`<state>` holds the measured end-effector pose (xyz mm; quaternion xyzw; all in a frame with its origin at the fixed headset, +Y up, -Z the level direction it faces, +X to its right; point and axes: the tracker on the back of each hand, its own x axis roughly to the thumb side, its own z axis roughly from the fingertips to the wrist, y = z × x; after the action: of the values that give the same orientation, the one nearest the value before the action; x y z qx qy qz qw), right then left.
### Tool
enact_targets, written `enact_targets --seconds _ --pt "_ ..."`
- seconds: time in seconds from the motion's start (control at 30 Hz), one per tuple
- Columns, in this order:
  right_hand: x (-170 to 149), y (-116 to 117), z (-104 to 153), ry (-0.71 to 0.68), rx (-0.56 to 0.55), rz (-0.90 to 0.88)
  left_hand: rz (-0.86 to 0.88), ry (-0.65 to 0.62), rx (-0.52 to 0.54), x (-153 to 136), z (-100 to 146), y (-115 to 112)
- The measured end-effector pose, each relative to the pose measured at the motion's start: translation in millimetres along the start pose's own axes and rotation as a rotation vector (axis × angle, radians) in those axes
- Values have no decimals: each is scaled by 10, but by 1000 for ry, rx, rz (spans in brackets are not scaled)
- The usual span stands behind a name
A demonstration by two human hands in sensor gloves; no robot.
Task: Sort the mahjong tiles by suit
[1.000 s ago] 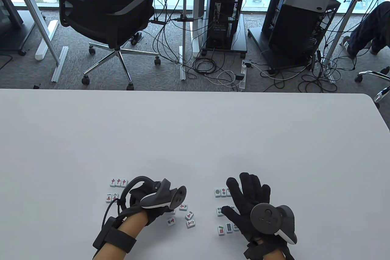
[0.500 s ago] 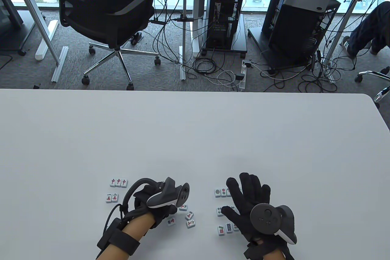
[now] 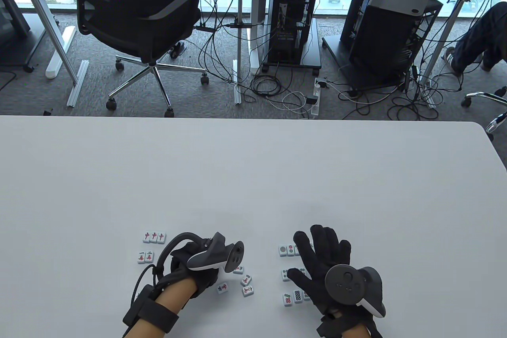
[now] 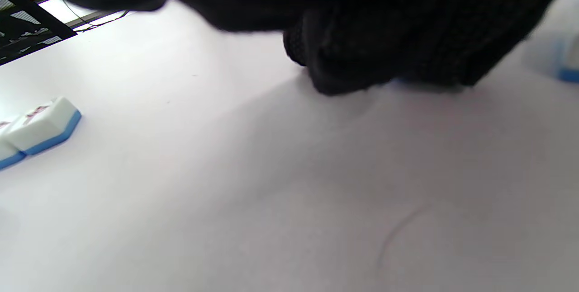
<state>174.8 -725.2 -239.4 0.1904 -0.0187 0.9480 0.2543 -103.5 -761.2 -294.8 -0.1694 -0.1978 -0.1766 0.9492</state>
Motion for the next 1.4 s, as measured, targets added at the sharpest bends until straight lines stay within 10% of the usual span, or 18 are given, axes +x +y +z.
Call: enact_targets --seconds 0.43,1.4 --pt "-2 -2 -2 2 -3 -5 30 182 122 -1041 345 -2" --pt "0 8 -6 3 1 -1 -87 261 39 -998 350 -425"
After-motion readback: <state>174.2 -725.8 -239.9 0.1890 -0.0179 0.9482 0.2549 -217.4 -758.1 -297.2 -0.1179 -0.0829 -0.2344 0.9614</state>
